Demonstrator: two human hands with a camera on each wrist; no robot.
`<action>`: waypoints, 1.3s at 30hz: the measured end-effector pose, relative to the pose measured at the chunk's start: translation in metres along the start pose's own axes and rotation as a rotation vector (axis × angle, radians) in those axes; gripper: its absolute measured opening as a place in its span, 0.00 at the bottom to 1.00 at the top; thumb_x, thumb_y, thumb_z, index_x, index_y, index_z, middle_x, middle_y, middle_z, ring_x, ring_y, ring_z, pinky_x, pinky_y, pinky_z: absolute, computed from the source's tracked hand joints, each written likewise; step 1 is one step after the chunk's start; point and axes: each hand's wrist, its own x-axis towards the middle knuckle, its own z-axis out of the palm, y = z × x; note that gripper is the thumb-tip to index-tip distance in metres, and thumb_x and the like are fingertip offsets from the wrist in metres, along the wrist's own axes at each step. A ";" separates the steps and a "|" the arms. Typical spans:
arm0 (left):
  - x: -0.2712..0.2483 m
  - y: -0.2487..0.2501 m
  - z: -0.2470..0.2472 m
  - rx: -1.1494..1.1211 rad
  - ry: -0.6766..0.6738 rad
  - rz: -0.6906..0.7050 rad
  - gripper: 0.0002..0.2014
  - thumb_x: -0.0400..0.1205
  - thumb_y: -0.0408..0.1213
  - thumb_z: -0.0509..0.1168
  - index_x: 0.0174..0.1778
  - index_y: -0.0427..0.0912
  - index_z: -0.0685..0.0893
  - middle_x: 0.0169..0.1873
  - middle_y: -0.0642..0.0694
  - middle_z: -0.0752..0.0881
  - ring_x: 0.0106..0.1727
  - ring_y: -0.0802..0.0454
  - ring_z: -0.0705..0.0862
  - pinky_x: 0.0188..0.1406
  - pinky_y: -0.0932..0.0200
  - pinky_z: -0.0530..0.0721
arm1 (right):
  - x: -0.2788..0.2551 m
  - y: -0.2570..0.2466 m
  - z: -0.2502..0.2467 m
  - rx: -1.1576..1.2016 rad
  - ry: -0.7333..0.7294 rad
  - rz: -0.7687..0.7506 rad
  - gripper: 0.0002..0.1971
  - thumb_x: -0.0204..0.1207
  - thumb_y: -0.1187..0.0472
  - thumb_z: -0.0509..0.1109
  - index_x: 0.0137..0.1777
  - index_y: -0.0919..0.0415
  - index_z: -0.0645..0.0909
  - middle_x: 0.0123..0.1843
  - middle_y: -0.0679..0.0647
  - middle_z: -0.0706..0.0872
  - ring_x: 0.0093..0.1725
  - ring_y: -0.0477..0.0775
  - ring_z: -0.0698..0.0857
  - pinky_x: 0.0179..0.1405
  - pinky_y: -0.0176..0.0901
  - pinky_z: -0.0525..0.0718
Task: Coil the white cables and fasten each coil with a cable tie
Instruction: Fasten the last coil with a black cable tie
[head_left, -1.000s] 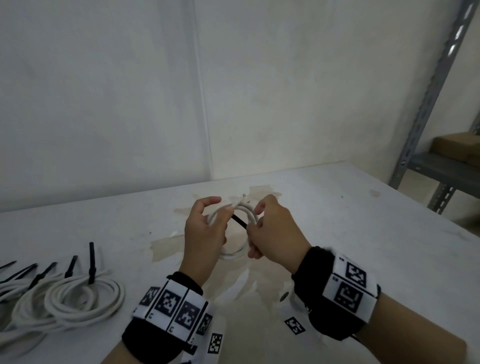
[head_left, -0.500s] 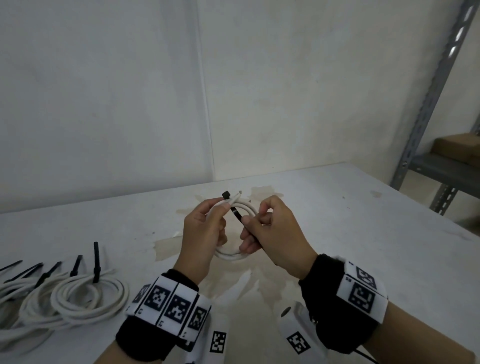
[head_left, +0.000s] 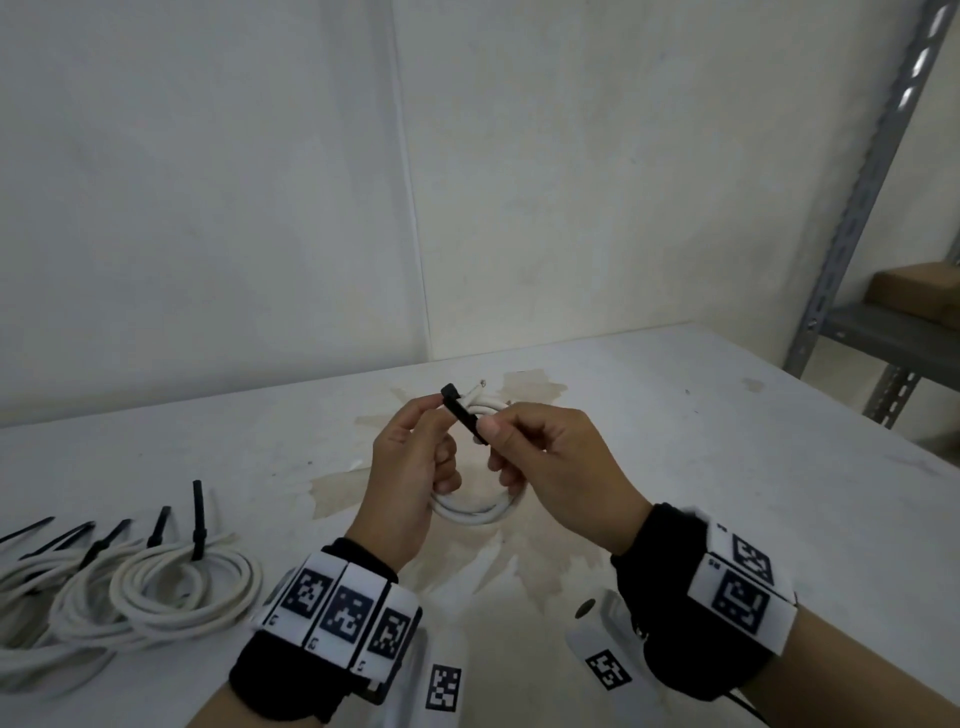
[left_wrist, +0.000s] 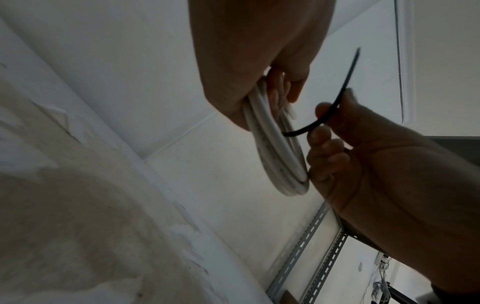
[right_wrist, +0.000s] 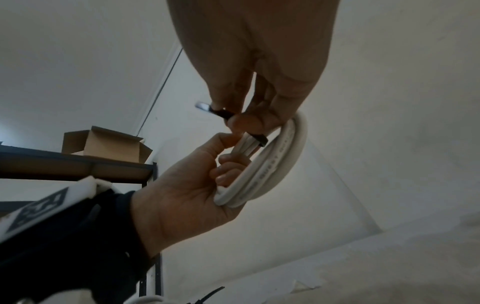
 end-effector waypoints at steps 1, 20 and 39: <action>-0.001 0.000 0.000 0.003 -0.004 -0.006 0.08 0.83 0.33 0.59 0.40 0.44 0.81 0.16 0.54 0.64 0.18 0.58 0.60 0.17 0.66 0.61 | 0.001 -0.001 0.001 -0.023 0.020 0.016 0.11 0.77 0.59 0.67 0.33 0.57 0.81 0.25 0.51 0.79 0.22 0.42 0.77 0.23 0.33 0.78; -0.007 0.000 0.000 0.018 0.006 0.000 0.09 0.83 0.34 0.58 0.39 0.41 0.81 0.17 0.53 0.63 0.19 0.58 0.60 0.17 0.66 0.61 | 0.002 -0.002 0.002 -0.110 0.099 0.138 0.16 0.76 0.64 0.68 0.25 0.61 0.75 0.16 0.50 0.77 0.13 0.42 0.72 0.14 0.27 0.68; -0.009 -0.010 0.004 0.157 0.048 0.106 0.10 0.82 0.41 0.63 0.40 0.42 0.86 0.15 0.57 0.66 0.19 0.60 0.63 0.19 0.67 0.65 | 0.008 0.012 0.012 -0.210 0.180 0.002 0.16 0.78 0.57 0.66 0.28 0.56 0.75 0.20 0.47 0.76 0.18 0.41 0.76 0.24 0.28 0.71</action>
